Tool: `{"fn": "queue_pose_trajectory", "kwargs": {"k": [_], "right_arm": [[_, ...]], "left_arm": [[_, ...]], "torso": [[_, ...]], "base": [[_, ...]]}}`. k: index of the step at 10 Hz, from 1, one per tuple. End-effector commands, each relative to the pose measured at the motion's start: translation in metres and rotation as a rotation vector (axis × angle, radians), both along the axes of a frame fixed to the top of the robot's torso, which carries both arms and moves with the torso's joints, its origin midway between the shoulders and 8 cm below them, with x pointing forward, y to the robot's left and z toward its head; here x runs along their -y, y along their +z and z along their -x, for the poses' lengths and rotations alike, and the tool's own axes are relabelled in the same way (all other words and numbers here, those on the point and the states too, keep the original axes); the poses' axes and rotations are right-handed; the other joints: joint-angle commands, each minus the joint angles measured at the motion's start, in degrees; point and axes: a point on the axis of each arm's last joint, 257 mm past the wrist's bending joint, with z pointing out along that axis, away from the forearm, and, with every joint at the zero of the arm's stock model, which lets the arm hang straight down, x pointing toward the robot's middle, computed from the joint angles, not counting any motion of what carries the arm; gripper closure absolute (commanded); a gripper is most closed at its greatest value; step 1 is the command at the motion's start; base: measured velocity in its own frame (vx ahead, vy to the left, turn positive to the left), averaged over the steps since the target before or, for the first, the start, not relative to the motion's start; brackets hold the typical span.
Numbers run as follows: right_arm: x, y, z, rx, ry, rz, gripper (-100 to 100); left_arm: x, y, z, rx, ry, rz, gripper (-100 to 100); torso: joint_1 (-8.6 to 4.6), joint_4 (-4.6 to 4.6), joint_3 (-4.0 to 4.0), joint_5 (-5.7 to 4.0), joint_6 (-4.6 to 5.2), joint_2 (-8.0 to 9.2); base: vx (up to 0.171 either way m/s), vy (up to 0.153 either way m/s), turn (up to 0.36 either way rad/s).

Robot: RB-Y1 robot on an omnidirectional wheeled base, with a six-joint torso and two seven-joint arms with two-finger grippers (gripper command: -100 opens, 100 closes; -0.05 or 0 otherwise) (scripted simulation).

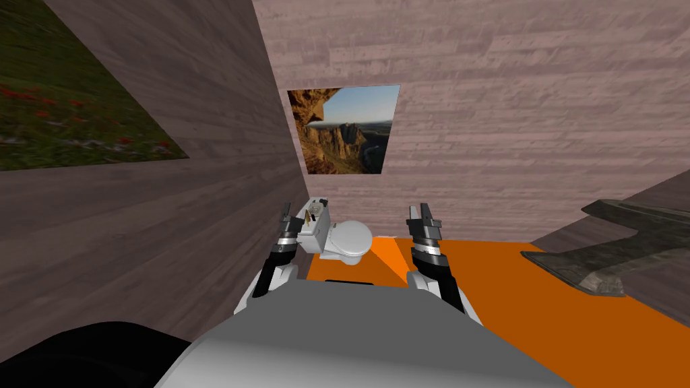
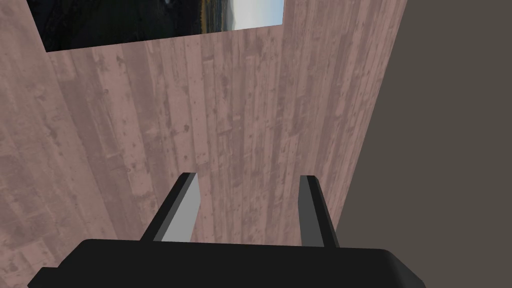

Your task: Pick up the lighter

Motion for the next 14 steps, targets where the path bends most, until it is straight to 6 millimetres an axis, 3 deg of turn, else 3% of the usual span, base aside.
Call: {"fn": "queue_pose_trajectory", "kwargs": {"k": [1,14], "right_arm": [[0.000,0.000,0.000,0.000,0.000,0.000,0],[0.000,0.000,0.000,0.000,0.000,0.000,0]], "left_arm": [[-0.004,-0.013,-0.008,-0.032,-0.012,0.041,-100],[-0.046,-0.139,-0.040,-0.290,-0.055,0.490,-100]], "torso": [[0.00,0.00,0.00,0.00,0.00,0.00],[0.02,0.00,-0.01,0.00,0.01,-0.01]], "base": [[0.052,-0.016,0.046],[0.064,-0.020,0.055]]}}
